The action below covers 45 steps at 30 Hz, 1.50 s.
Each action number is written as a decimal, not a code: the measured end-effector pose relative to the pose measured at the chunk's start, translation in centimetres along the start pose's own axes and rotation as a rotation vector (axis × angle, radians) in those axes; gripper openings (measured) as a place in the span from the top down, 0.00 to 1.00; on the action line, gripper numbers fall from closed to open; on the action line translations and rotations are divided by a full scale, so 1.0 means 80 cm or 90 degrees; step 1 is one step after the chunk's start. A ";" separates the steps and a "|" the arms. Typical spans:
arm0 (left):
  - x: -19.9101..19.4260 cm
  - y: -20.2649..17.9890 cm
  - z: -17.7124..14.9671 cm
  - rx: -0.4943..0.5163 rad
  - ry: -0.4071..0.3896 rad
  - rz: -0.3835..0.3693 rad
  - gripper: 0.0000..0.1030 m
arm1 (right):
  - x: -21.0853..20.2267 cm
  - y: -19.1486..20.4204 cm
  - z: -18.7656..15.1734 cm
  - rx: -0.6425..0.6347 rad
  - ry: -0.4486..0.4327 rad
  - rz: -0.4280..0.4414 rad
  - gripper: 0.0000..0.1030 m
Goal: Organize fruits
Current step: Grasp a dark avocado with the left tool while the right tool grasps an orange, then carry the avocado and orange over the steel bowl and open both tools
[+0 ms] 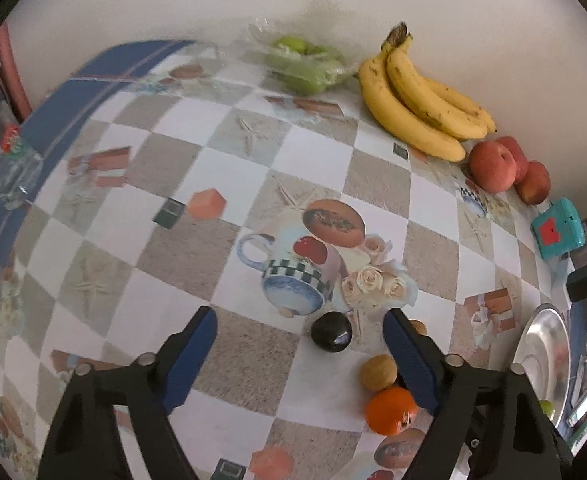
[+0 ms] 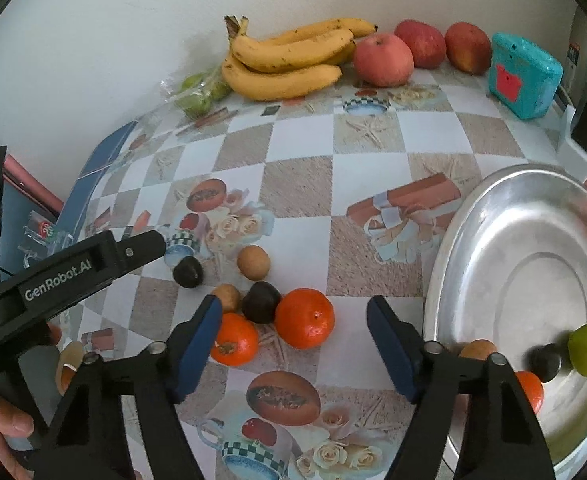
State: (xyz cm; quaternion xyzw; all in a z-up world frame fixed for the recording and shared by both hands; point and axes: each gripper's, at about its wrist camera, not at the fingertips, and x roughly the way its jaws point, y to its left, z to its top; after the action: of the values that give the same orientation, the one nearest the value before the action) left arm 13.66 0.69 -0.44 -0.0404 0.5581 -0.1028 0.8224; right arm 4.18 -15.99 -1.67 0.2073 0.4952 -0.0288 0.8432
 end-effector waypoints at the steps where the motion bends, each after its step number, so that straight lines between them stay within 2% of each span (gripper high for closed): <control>1: 0.004 0.000 0.000 0.000 0.004 -0.003 0.23 | 0.003 -0.002 0.000 0.003 0.004 -0.001 0.28; 6: 0.020 -0.005 0.001 0.008 0.022 -0.029 0.32 | 0.014 -0.009 0.000 0.019 0.016 0.000 0.34; 8: 0.027 -0.007 0.000 0.011 0.032 -0.037 0.44 | 0.017 -0.011 -0.001 0.023 0.020 0.002 0.35; 9: 0.029 -0.008 -0.001 0.013 0.035 -0.036 0.46 | 0.018 -0.012 -0.001 0.024 0.023 0.004 0.36; 12: 0.034 -0.012 -0.004 0.020 0.043 -0.038 0.52 | 0.021 -0.014 -0.002 0.032 0.029 0.011 0.44; 14: 0.035 -0.014 -0.005 0.023 0.046 -0.039 0.61 | 0.023 -0.014 -0.002 0.034 0.032 0.013 0.48; 18: 0.036 -0.015 -0.005 0.022 0.049 -0.058 0.74 | 0.024 -0.015 -0.003 0.035 0.035 0.018 0.56; 20: 0.036 -0.017 -0.006 0.026 0.047 -0.055 0.74 | 0.024 -0.016 -0.003 0.037 0.036 0.019 0.62; 22: 0.036 -0.016 -0.005 0.026 0.047 -0.056 0.74 | 0.025 -0.017 -0.003 0.043 0.037 0.028 0.64; 29: 0.031 -0.011 -0.004 0.019 0.043 -0.053 0.74 | 0.024 -0.019 -0.004 0.053 0.038 0.035 0.65; 36: 0.008 -0.011 0.001 0.020 0.018 -0.051 0.74 | 0.005 -0.019 0.000 0.061 0.017 0.047 0.65; 45: -0.026 -0.016 0.008 0.030 -0.014 -0.044 0.74 | -0.017 -0.025 0.004 0.069 0.006 0.029 0.65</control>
State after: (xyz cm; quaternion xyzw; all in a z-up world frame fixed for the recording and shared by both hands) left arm 13.38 -0.16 1.94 -0.0415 0.5449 -0.1435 0.8251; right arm 3.27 -18.17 -1.01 0.2637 0.4918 -0.0353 0.8291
